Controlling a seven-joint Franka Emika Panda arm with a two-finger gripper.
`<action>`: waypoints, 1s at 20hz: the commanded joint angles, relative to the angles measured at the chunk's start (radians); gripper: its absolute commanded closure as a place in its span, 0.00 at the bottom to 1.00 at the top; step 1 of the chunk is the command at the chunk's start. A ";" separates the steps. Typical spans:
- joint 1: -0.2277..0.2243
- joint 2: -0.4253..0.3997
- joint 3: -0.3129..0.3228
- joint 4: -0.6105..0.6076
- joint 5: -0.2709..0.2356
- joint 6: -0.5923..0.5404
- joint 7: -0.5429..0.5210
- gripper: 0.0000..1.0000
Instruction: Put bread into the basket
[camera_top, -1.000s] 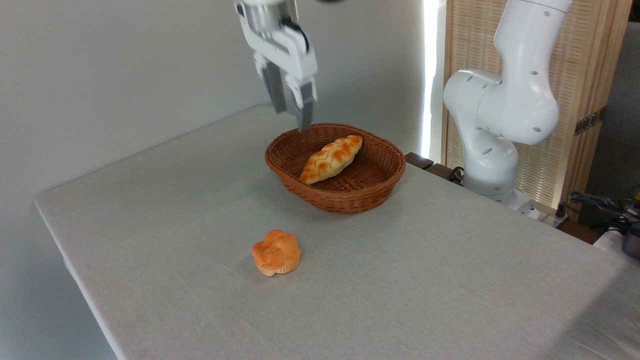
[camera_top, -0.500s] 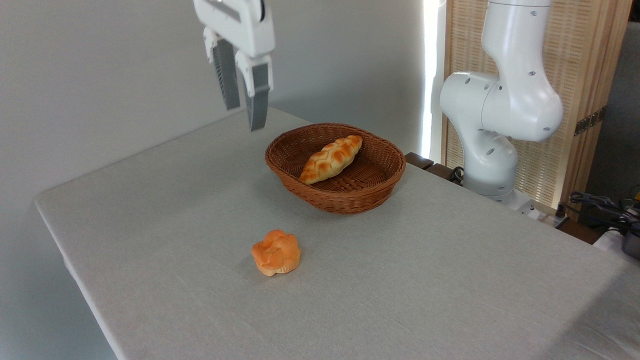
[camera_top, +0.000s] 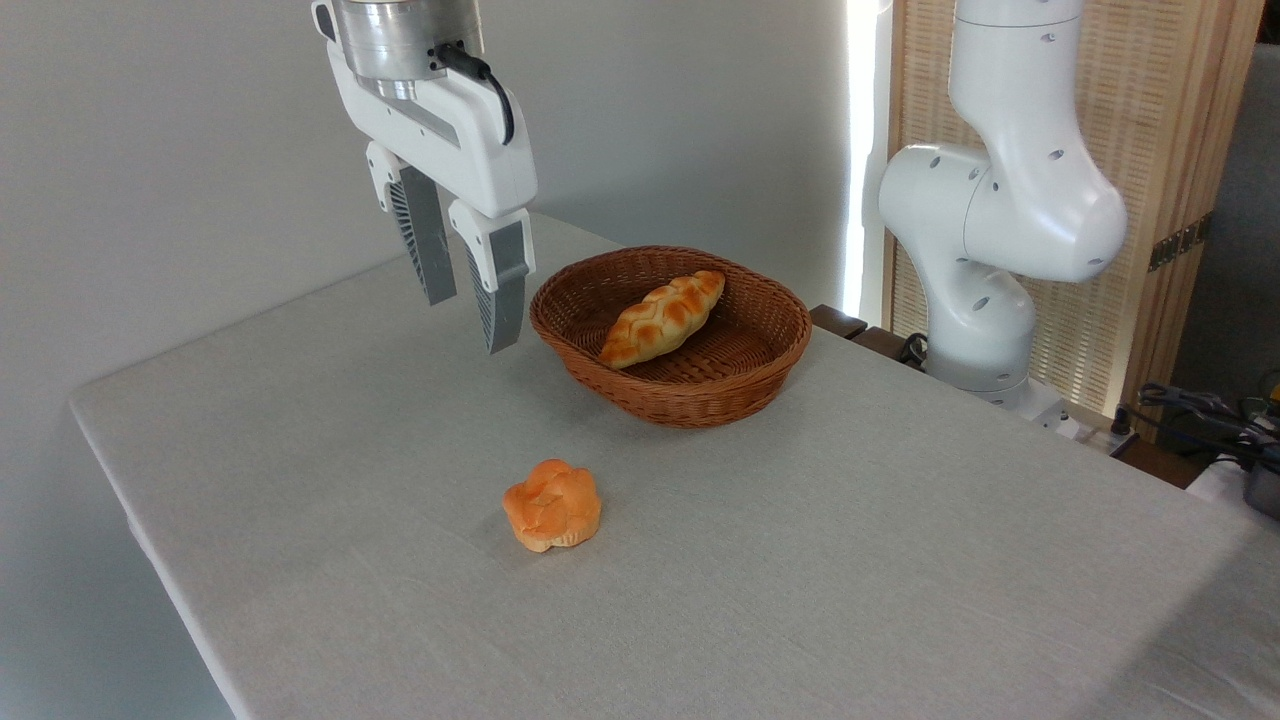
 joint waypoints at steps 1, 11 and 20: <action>-0.015 -0.006 0.023 0.024 0.011 -0.016 -0.002 0.00; -0.115 0.023 0.150 0.062 0.012 -0.023 0.006 0.00; -0.121 0.048 0.158 0.087 0.014 -0.022 -0.003 0.00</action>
